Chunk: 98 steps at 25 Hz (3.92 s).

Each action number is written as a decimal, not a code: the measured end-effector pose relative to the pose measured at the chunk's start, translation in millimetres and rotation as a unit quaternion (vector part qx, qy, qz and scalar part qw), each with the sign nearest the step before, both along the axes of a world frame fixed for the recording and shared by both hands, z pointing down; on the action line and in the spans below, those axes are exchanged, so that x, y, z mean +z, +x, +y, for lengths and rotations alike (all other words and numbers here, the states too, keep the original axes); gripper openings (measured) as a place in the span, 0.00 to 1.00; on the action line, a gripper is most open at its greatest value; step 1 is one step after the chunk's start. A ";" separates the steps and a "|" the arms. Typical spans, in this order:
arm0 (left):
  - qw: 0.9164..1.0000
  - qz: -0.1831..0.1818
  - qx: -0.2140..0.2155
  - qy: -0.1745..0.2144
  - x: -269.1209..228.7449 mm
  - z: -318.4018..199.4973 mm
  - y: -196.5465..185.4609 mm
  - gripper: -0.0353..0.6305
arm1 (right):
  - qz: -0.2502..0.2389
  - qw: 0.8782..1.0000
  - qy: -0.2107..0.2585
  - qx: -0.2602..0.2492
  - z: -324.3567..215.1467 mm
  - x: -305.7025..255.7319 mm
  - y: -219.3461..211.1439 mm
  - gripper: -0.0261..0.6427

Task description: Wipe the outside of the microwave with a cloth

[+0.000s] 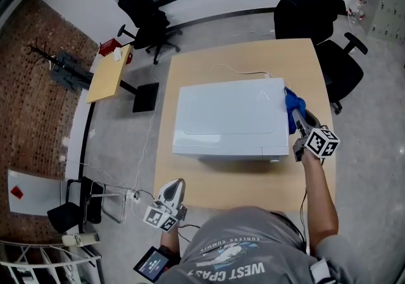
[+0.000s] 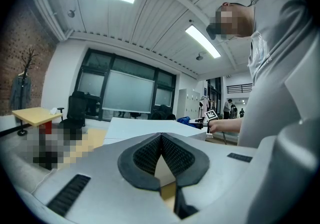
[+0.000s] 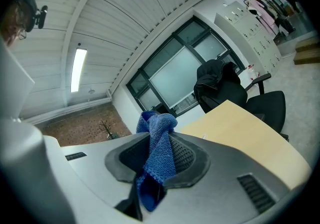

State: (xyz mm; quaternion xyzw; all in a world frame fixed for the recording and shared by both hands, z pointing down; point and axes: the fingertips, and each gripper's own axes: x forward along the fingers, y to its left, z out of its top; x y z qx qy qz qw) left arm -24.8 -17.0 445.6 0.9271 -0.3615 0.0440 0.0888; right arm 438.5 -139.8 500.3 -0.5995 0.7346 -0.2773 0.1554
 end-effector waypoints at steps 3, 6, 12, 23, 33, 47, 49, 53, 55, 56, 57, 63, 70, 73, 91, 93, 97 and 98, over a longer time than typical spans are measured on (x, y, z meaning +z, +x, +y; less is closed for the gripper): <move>1.000 0.000 0.000 -0.002 2.8 -0.5 -1.0 0.09 | -0.005 1.000 -0.005 0.003 0.0 6.2 0.4 0.19; 1.000 0.000 0.000 -0.003 5.4 -1.8 -0.4 0.09 | -0.014 1.000 -0.011 0.005 0.0 13.9 1.2 0.19; 1.000 0.000 0.002 -0.005 5.4 -1.2 1.4 0.09 | -0.027 0.999 -0.018 0.010 0.9 21.0 4.4 0.19; 1.000 0.000 0.006 -0.011 10.0 -2.3 6.0 0.09 | -0.105 0.992 -0.047 0.044 8.5 58.8 19.0 0.19; 1.000 -0.003 0.008 -0.017 14.3 -5.1 8.0 0.09 | -0.153 0.984 -0.083 0.042 15.5 104.6 15.0 0.19; 0.999 -0.004 0.011 -0.037 29.4 -9.1 16.2 0.09 | -0.212 0.966 -0.147 0.003 15.2 190.6 -11.4 0.19; 0.999 -0.002 0.021 -0.042 31.9 -9.9 23.5 0.09 | -0.218 0.964 -0.152 0.005 17.8 195.5 -10.2 0.19; 0.998 0.000 0.040 -0.046 35.2 -15.8 39.4 0.09 | -0.221 0.963 -0.154 0.006 17.1 202.7 -6.2 0.19; 0.998 0.001 0.051 -0.046 37.5 -18.4 48.1 0.09 | -0.225 0.961 -0.159 0.003 18.2 209.7 -5.5 0.19; 0.997 0.001 0.056 -0.046 38.2 -19.5 52.0 0.09 | -0.226 0.960 -0.163 0.002 19.2 213.8 -5.7 0.19; 0.997 0.002 0.060 -0.046 38.5 -20.5 55.5 0.09 | -0.228 0.959 -0.167 0.000 20.3 217.8 -6.0 0.19; 0.996 0.002 0.068 -0.050 40.4 -23.7 63.8 0.09 | -0.247 0.953 -0.175 -0.007 25.6 230.2 -9.0 0.19; 0.996 0.002 0.066 -0.057 37.5 -22.5 65.3 0.09 | -0.258 0.950 -0.177 -0.017 30.0 226.2 -9.2 0.19; 0.996 0.001 0.070 -0.056 39.2 -26.5 68.7 0.09 | -0.257 0.950 -0.178 -0.017 29.5 226.6 -6.3 0.19; 0.997 0.018 0.075 -0.030 32.2 -35.3 41.8 0.09 | 0.112 0.993 -0.024 -0.004 3.6 6.6 28.2 0.19; 0.996 0.024 0.084 -0.026 31.2 -42.0 40.5 0.09 | 0.176 0.984 -0.002 -0.013 2.3 -31.2 18.2 0.19; 0.994 0.034 0.097 -0.022 31.6 -56.1 31.7 0.09 | 0.281 0.959 0.004 -0.042 -6.0 -65.7 -13.7 0.19; 0.994 0.035 0.100 -0.021 32.4 -59.5 28.8 0.09 | 0.299 0.953 -0.001 -0.050 -9.3 -65.6 -21.9 0.19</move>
